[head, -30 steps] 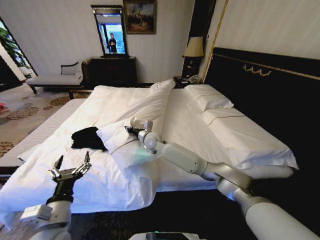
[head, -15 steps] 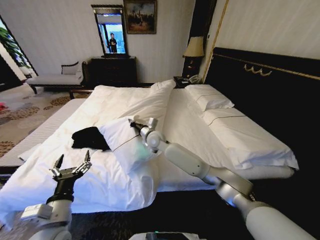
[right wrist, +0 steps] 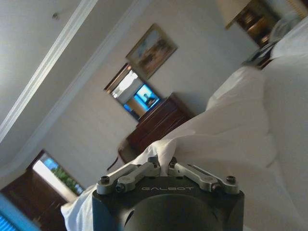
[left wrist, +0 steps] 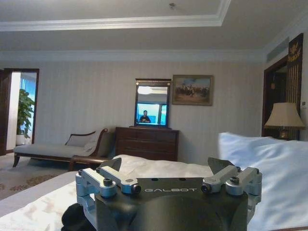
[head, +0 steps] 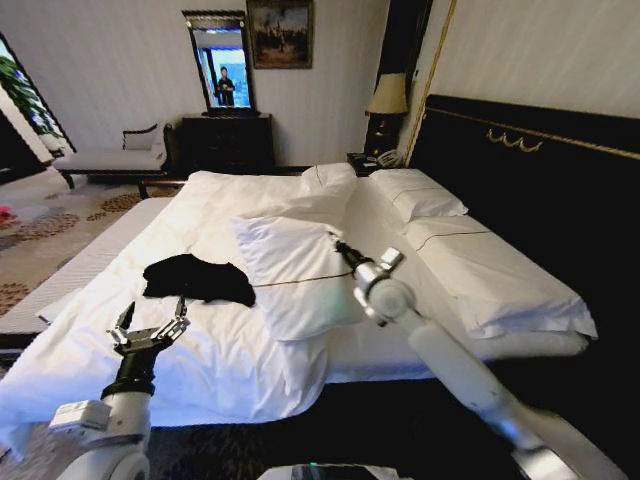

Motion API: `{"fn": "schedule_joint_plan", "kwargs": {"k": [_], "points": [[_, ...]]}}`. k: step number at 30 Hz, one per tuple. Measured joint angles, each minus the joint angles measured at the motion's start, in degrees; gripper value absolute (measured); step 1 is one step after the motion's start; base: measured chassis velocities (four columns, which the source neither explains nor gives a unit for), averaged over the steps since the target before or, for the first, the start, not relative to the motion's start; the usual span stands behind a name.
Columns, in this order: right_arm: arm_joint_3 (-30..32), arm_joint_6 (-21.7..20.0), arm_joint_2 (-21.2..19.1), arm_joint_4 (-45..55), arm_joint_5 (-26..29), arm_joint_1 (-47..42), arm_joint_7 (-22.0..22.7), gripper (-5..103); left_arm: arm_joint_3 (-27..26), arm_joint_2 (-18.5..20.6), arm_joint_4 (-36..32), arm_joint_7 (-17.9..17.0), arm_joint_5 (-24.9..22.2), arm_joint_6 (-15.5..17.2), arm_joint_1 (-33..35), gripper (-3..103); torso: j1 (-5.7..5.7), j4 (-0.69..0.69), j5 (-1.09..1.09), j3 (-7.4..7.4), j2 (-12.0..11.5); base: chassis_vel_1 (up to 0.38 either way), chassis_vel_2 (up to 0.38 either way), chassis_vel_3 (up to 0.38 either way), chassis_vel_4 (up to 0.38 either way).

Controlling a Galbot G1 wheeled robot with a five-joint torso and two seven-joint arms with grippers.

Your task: Fold the clothes on the bed.

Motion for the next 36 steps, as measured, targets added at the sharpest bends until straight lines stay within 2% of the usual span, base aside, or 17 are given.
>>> {"fn": "schedule_joint_plan", "kwargs": {"k": [1, 6, 8, 11, 13, 15, 19, 20, 21, 23, 29, 31, 34, 36], "points": [[0.0, 0.0, 0.0, 0.0, 0.0, 0.0, 0.0, 2, 0.0, 0.0, 0.0, 0.0, 0.0, 0.0, 0.0, 100, 0.0, 0.0, 0.0, 0.0, 0.0, 0.0, 0.0, 0.0, 0.0], [11.42, -0.22, -0.61, 7.79, -1.97, -12.18, -0.84, 2, 0.39, 0.3, 0.0, -0.03, -0.33, 0.03, -0.55, 100, 0.0, -0.02, 0.02, 0.0, 0.0, 0.0, 0.0, 0.0, 0.0], [13.04, -0.22, -0.52, 8.94, -2.54, -13.72, -0.94, 2, 0.44, 0.32, 0.0, -0.05, -0.37, 0.04, -0.61, 100, 0.0, -0.01, 0.02, 0.0, 0.0, 0.0, 0.0, 0.0, 0.0], [19.44, -0.19, 0.79, 13.56, -5.76, -20.79, -1.05, 2, 0.71, 0.43, 0.0, -0.08, -0.69, 0.06, -0.9, 100, 0.0, 0.01, 0.0, 0.0, 0.0, 0.0, 0.0, 0.0, 0.0], [20.92, -0.19, 1.35, 14.6, -6.64, -22.64, -1.06, 2, 0.75, 0.47, 0.0, -0.08, -0.79, 0.07, -0.95, 100, 0.0, 0.0, 0.0, 0.0, 0.0, 0.0, 0.0, 0.0, 0.0], [25.13, -0.19, 3.41, 17.67, -9.07, -28.49, -1.09, 2, 0.8, 0.62, 0.0, -0.16, -1.26, 0.07, -1.25, 100, 0.0, -0.02, 0.01, 0.0, 0.0, 0.0, 0.0, 0.0, 0.0], [29.9, -0.23, 6.24, 21.23, -12.02, -34.12, -1.23, 2, 0.79, 0.9, -0.01, -0.21, -2.04, 0.2, -1.88, 100, -0.01, -0.01, 0.02, 0.0, 0.0, 0.0, 0.0, 0.0, 0.0], [33.32, -0.28, 8.61, 24.16, -13.69, -37.49, -1.24, 2, 0.79, 1.05, 0.0, -0.36, -2.58, 0.38, -2.35, 100, -0.01, -0.01, -0.01, 0.0, 0.01, 0.0, 0.0, 0.0, 0.0], [33.32, -0.28, 8.61, 24.16, -13.69, -37.49, -1.24, 2, 0.79, 1.05, 0.0, -0.36, -2.58, 0.38, -2.35, 100, -0.01, -0.01, -0.01, 0.0, 0.01, 0.0, 0.0, 0.0, 0.0], [37.25, -0.42, 12.23, 28.15, -16.59, -41.73, -1.15, 2, 1.15, 1.23, 0.0, -0.53, -2.94, 0.46, -3.13, 100, -0.01, -0.01, -0.02, 0.0, 0.0, 0.0, 0.0, 0.0, 0.0], [44.27, -0.39, 20.08, 29.34, -24.86, -51.71, -0.6, 2, 2.47, 1.74, -0.01, -0.76, -3.28, 0.52, -4.67, 100, -0.01, -0.03, 0.0, 0.0, 0.01, 0.0, 0.0, 0.0, 0.0], [45.17, -0.27, 20.92, 29.35, -25.76, -52.94, -0.41, 2, 2.61, 1.85, -0.01, -0.76, -3.34, 0.53, -4.87, 100, -0.01, 0.0, 0.0, 0.0, 0.0, 0.0, 0.0, 0.0, 0.0], [47.68, 2.8, 23.78, 29.27, -35.41, -57.75, -1.07, 2, 3.0, 2.5, -0.01, -0.81, -4.03, 0.56, -5.96, 100, -0.01, 0.0, 0.0, 0.01, 0.0, 0.0, 0.0, 0.0, 0.0], [48.16, 3.39, 24.3, 29.24, -37.53, -58.75, -1.34, 2, 3.0, 2.71, 0.0, -0.85, -4.29, 0.59, -6.2, 100, -0.01, -0.02, -0.01, 0.01, 0.0, 0.0, 0.0, 0.0, 0.0]]}}
